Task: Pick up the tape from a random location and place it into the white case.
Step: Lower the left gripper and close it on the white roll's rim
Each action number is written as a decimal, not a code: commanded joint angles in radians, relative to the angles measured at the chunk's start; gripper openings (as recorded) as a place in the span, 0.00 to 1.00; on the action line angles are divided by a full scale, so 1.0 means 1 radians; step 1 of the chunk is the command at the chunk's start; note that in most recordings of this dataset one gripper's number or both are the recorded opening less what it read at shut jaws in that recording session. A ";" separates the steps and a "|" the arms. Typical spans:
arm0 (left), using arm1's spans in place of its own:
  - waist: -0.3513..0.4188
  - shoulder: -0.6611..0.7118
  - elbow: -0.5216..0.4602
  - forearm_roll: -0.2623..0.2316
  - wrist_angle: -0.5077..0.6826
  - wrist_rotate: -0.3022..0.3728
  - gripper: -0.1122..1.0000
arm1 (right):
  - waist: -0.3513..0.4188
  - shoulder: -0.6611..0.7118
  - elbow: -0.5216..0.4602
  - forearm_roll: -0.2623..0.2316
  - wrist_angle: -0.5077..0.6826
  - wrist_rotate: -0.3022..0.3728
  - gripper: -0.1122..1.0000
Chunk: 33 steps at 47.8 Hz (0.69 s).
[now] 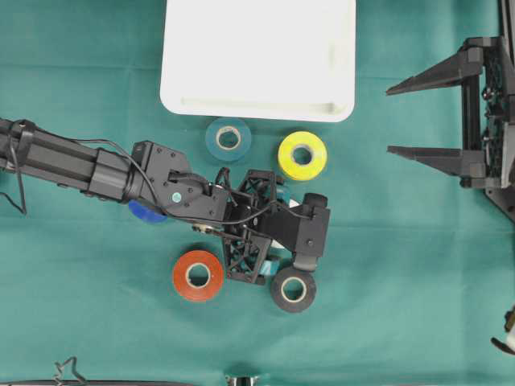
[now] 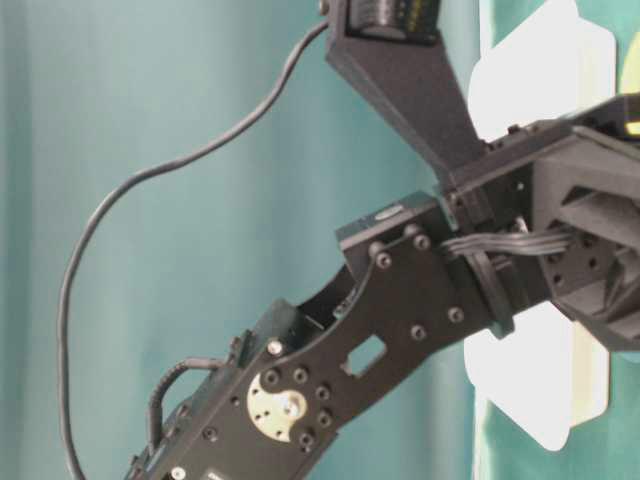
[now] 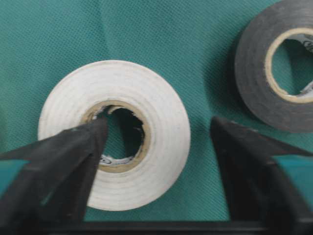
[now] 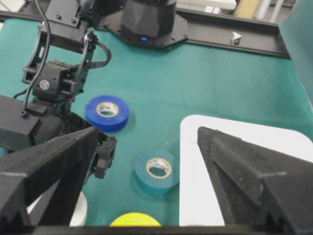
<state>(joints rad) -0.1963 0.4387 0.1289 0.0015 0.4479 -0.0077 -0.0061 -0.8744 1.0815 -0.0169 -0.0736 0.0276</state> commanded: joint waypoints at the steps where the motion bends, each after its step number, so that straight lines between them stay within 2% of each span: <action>1: 0.002 -0.021 0.000 0.000 0.005 0.000 0.70 | -0.002 0.005 -0.028 0.000 -0.003 -0.002 0.93; 6: 0.002 -0.025 0.003 0.000 0.015 0.003 0.44 | -0.002 0.005 -0.029 0.000 0.000 -0.002 0.93; 9: 0.002 -0.025 0.002 0.000 0.021 0.005 0.34 | -0.002 0.005 -0.029 -0.002 0.003 -0.002 0.93; 33: -0.005 -0.041 -0.009 0.002 0.041 0.008 0.34 | -0.002 0.005 -0.029 -0.002 0.009 -0.002 0.93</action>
<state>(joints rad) -0.1979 0.4372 0.1350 0.0015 0.4786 -0.0015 -0.0061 -0.8744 1.0815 -0.0169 -0.0629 0.0276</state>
